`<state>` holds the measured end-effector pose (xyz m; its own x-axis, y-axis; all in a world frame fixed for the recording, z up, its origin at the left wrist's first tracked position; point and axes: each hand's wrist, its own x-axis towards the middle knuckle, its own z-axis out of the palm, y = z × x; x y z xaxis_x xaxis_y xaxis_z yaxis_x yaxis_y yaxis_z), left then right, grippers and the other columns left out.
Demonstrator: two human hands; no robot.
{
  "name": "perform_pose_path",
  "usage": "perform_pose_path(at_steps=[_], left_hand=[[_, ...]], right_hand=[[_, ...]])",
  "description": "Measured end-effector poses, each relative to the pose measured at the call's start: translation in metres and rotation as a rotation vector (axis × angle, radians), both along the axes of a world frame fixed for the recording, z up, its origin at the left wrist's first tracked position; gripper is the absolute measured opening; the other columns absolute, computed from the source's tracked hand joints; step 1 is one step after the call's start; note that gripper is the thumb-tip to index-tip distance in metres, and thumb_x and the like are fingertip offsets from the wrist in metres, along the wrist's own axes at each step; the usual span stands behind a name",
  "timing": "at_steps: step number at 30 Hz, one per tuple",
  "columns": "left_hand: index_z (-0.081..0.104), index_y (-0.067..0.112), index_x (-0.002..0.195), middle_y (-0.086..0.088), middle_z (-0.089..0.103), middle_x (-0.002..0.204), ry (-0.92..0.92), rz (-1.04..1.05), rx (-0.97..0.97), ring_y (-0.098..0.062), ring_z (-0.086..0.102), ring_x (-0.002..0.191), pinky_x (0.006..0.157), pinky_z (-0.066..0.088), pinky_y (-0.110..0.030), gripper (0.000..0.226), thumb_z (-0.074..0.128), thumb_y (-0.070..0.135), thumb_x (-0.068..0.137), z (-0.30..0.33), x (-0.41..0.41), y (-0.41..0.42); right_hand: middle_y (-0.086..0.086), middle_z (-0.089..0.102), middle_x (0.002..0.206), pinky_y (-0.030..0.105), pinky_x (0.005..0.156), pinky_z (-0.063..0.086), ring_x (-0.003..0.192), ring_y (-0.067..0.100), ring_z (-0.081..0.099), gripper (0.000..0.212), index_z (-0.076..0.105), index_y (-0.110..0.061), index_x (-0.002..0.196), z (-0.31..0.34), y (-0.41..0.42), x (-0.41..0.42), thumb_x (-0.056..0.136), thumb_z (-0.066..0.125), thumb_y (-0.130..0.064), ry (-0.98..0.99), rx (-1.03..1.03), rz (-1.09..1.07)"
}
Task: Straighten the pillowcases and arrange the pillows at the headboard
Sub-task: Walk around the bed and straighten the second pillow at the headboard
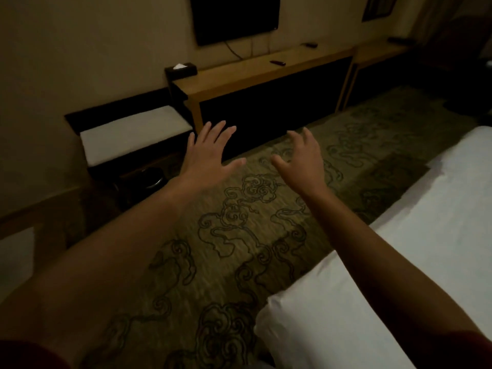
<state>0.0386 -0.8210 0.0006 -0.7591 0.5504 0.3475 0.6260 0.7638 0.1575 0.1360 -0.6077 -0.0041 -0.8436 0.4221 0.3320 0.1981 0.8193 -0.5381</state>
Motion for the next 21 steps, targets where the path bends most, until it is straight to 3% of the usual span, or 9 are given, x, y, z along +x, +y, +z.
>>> perform_pose_path(at_steps=[4, 9, 10, 15, 16, 18, 19, 21], left_hand=[[0.021, 0.034, 0.154, 0.005, 0.017, 0.164, -0.029, -0.109, 0.021, -0.025, 0.008, 0.153, 0.120, 0.010, -0.058, 0.080, 0.038, 0.075, 0.087, 0.019, -0.133, 0.018], [0.023, 0.043, 0.152, 0.005, 0.015, 0.165, 0.020, -0.244, -0.005, -0.027, 0.006, 0.153, 0.119, 0.009, -0.060, 0.073, 0.035, 0.075, 0.087, 0.012, -0.228, 0.076], [0.022, 0.044, 0.152, 0.005, 0.014, 0.165, -0.022, -0.304, -0.004, -0.027, 0.006, 0.153, 0.120, 0.009, -0.060, 0.074, 0.033, 0.076, 0.086, 0.009, -0.284, 0.119], [0.019, 0.043, 0.152, 0.004, 0.014, 0.165, -0.004, -0.339, 0.002, -0.026, 0.006, 0.153, 0.120, 0.008, -0.058, 0.080, 0.034, 0.079, 0.083, 0.003, -0.377, 0.201], [0.019, 0.043, 0.152, 0.004, 0.015, 0.165, -0.049, -0.421, 0.041, -0.026, 0.006, 0.153, 0.120, 0.008, -0.058, 0.079, 0.035, 0.078, 0.084, 0.010, -0.417, 0.268], [0.020, 0.042, 0.152, 0.005, 0.015, 0.165, -0.006, -0.453, 0.005, -0.026, 0.006, 0.152, 0.121, 0.007, -0.057, 0.078, 0.038, 0.077, 0.085, 0.009, -0.430, 0.291], [0.020, 0.042, 0.153, 0.005, 0.015, 0.165, -0.066, -0.531, 0.040, -0.025, 0.006, 0.153, 0.121, 0.007, -0.057, 0.078, 0.038, 0.077, 0.086, 0.020, -0.458, 0.360], [0.020, 0.041, 0.154, 0.006, 0.015, 0.165, -0.025, -0.561, 0.033, -0.024, 0.006, 0.153, 0.121, 0.007, -0.056, 0.077, 0.040, 0.075, 0.087, 0.022, -0.466, 0.388]], right_hand=[[0.011, 0.022, 0.165, 0.050, 0.120, 0.028, 0.152, 0.029, 0.020, 0.075, 0.037, -0.023, 0.153, 0.017, 0.014, -0.109, 0.088, 0.063, -0.049, 0.021, -0.018, -0.125], [0.009, 0.022, 0.165, 0.056, 0.118, 0.027, 0.153, 0.029, 0.019, 0.079, 0.035, -0.029, 0.152, 0.021, 0.053, -0.186, 0.084, 0.063, -0.058, -0.018, 0.012, -0.269], [0.008, 0.022, 0.165, 0.057, 0.119, 0.026, 0.153, 0.029, 0.018, 0.080, 0.034, -0.031, 0.153, 0.015, 0.085, -0.235, 0.084, 0.063, -0.059, -0.022, 0.022, -0.336], [0.006, 0.017, 0.167, 0.057, 0.120, 0.022, 0.154, 0.029, 0.014, 0.080, 0.031, -0.034, 0.154, 0.010, 0.135, -0.304, 0.085, 0.062, -0.060, -0.102, 0.023, -0.379], [0.006, 0.017, 0.167, 0.057, 0.121, 0.022, 0.154, 0.029, 0.013, 0.080, 0.031, -0.034, 0.155, 0.020, 0.183, -0.331, 0.086, 0.062, -0.060, -0.096, 0.028, -0.465], [0.006, 0.016, 0.167, 0.057, 0.121, 0.022, 0.154, 0.029, 0.013, 0.080, 0.031, -0.034, 0.154, 0.021, 0.195, -0.335, 0.086, 0.062, -0.060, -0.121, 0.001, -0.477], [0.006, 0.016, 0.167, 0.057, 0.121, 0.022, 0.154, 0.029, 0.013, 0.079, 0.032, -0.034, 0.154, 0.036, 0.245, -0.355, 0.086, 0.062, -0.060, -0.121, 0.031, -0.544], [0.006, 0.015, 0.168, 0.057, 0.121, 0.022, 0.154, 0.029, 0.011, 0.079, 0.032, -0.034, 0.154, 0.037, 0.262, -0.359, 0.086, 0.062, -0.059, -0.147, 0.007, -0.549]])
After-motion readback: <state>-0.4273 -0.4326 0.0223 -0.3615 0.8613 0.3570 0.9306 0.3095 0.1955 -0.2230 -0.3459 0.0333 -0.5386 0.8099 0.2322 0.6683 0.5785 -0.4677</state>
